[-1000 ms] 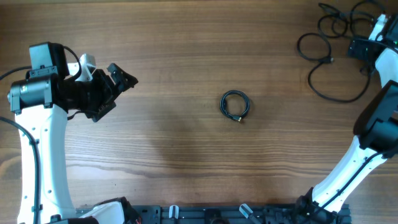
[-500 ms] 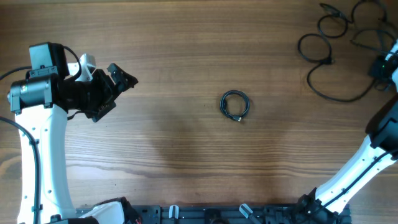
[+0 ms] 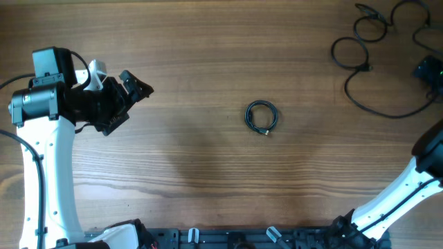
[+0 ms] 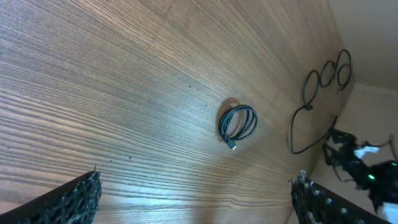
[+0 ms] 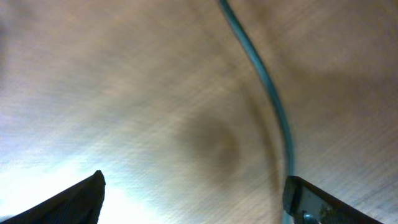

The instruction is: Untangle cables

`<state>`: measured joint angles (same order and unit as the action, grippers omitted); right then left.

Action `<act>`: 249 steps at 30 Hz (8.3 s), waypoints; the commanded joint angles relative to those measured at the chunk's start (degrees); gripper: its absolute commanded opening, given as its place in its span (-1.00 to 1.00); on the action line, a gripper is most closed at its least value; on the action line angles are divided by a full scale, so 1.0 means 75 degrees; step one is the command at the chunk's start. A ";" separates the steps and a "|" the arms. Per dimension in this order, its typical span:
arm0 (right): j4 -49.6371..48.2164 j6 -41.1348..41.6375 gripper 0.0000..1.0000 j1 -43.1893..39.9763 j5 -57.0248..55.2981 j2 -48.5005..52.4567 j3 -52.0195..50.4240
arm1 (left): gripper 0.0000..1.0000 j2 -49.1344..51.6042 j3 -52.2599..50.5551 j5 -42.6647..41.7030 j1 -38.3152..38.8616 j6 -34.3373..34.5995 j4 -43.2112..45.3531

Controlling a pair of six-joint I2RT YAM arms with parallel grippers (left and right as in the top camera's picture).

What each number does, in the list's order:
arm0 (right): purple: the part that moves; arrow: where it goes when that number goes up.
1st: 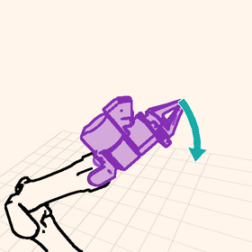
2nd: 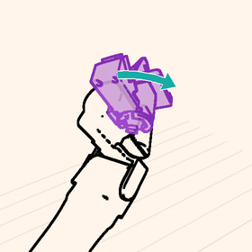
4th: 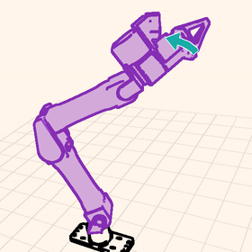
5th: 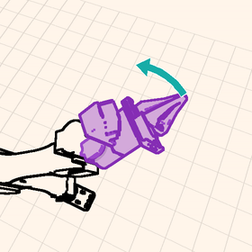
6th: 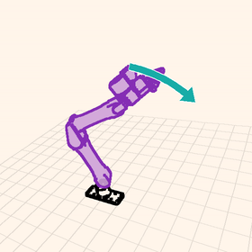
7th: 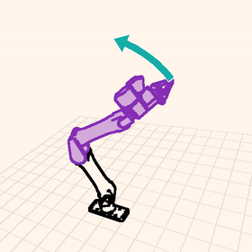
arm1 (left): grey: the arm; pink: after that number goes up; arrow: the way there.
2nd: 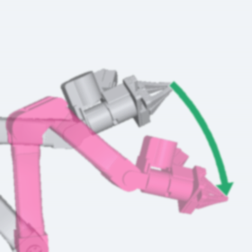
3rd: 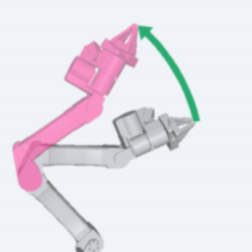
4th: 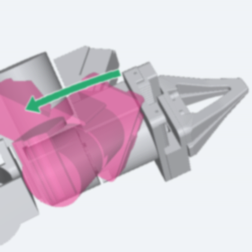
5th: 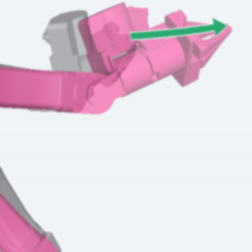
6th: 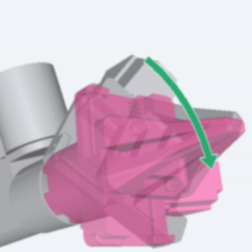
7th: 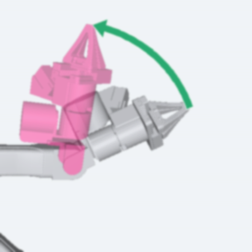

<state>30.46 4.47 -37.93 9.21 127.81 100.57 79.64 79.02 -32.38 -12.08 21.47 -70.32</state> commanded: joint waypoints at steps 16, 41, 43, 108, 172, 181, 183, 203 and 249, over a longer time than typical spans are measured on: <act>0.1201 -0.2296 0.93 0.3762 -0.0373 -0.0568 -0.0478 | 1.00 -0.0047 0.0090 0.0023 -0.0041 -0.0157 0.0026; 0.1440 -0.2897 -0.71 0.3596 -0.1224 -0.0268 -0.0466 | 1.00 -0.0047 0.0090 0.0023 -0.0041 -0.0157 0.0026; 0.1448 -0.2349 0.96 0.3590 -0.1218 -0.0548 -0.0466 | 1.00 -0.0047 0.0090 0.0023 -0.0041 -0.0157 0.0026; 0.1099 0.3267 -0.20 -0.0035 -0.0784 -0.1571 -0.3246 | 1.00 -0.0047 0.0090 0.0023 -0.0041 -0.0157 0.0029; 0.4867 0.1221 0.99 0.6878 0.1626 -0.5211 -0.3981 | 1.00 -0.0047 0.0090 0.0023 -0.0041 -0.0157 0.0026; 0.5062 0.1209 0.99 0.6878 0.1626 -0.5211 -0.4025 | 1.00 -0.0047 0.0090 0.0023 -0.0041 -0.0157 0.0026; 0.5065 0.1207 1.00 0.6878 0.1626 -0.5214 -0.4025 | 1.00 -0.0047 0.0090 0.0020 -0.0041 -0.0157 0.0026; 0.4634 0.1233 1.00 0.6878 0.1859 -0.5211 -0.4028 | 1.00 -0.0047 0.0090 0.0020 -0.0041 -0.0157 0.0026; 0.2483 0.3611 0.94 0.6878 0.0105 -0.5155 -0.5129 | 1.00 -0.0003 -0.1326 0.1556 0.3958 0.0230 0.0667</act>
<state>49.06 32.67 13.47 9.39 88.33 62.70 79.68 70.94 -21.43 16.36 22.83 -66.13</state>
